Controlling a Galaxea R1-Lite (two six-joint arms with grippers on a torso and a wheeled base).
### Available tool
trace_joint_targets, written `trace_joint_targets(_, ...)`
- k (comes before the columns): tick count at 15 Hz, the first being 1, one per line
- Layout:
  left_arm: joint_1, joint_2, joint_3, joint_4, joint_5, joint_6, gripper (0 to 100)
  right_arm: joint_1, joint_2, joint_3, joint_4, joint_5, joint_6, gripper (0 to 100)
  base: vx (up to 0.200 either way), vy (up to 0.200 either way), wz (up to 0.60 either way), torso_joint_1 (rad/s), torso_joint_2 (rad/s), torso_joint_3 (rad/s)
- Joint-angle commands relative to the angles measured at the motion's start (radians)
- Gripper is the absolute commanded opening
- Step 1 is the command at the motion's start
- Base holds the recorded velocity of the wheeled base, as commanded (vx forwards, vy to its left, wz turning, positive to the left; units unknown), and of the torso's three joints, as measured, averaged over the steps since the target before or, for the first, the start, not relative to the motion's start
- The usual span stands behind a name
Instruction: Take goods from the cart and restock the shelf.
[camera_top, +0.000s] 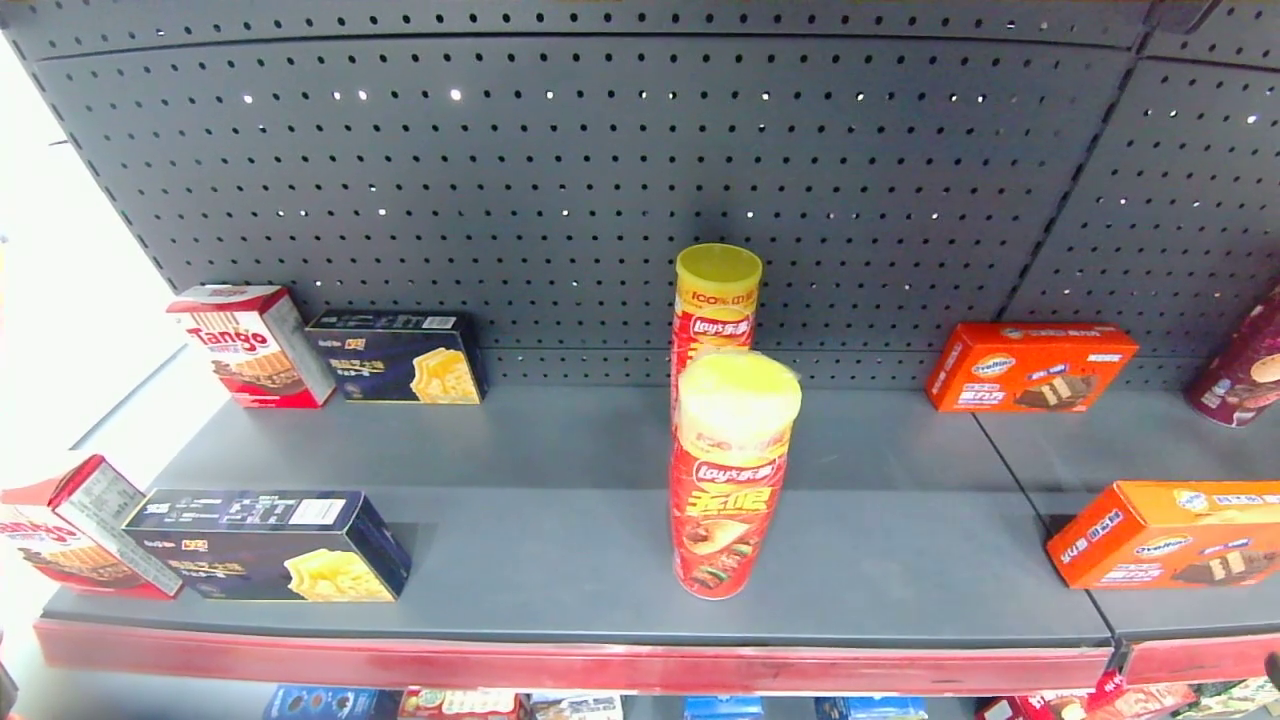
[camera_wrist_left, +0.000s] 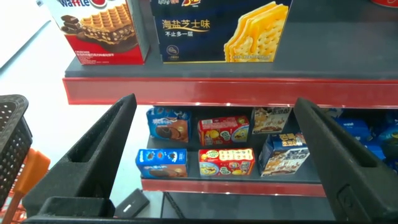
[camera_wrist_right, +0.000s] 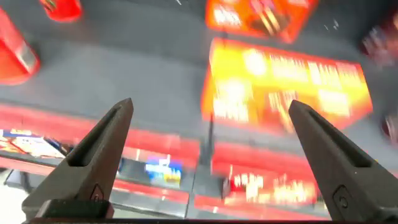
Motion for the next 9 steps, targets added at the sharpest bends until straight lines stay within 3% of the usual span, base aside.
trace_joint_targets(1, 0.000, 0.001, 0.000, 0.000, 0.002, 0.000, 100, -0.046, -0.375, 0.100, 0.231, -0.030, 0.032, 100, 0.000, 0.000, 0.00, 0.000, 0.00, 0.000)
trace_joint_targets(2, 0.000, 0.001, 0.001, -0.001, 0.002, -0.001, 100, -0.044, -0.395, 0.126, 0.256, -0.062, 0.033, 100, 0.000, 0.000, 0.00, 0.000, 0.00, 0.000)
trace_joint_targets(3, 0.000, 0.001, 0.001, -0.001, 0.004, -0.003, 100, -0.044, -0.390, 0.187, 0.127, -0.169, 0.045, 100, 0.000, 0.000, 0.00, 0.000, 0.00, 0.000)
trace_joint_targets(4, 0.000, 0.001, 0.001, -0.001, 0.004, -0.003, 100, -0.043, -0.392, 0.207, 0.070, -0.191, 0.061, 100, 0.000, 0.000, 0.00, 0.000, 0.00, 0.000)
trace_joint_targets(6, 0.000, 0.001, 0.001, 0.000, 0.001, -0.001, 100, -0.004, -0.439, 0.209, 0.112, -0.083, 0.093, 100, 0.000, 0.000, 0.00, 0.000, 0.00, 0.000)
trace_joint_targets(9, 0.000, 0.001, 0.001, -0.001, -0.004, -0.003, 100, -0.009, -0.442, 0.207, 0.144, -0.086, 0.113, 100, 0.000, 0.000, 0.00, 0.000, 0.00, 0.000)
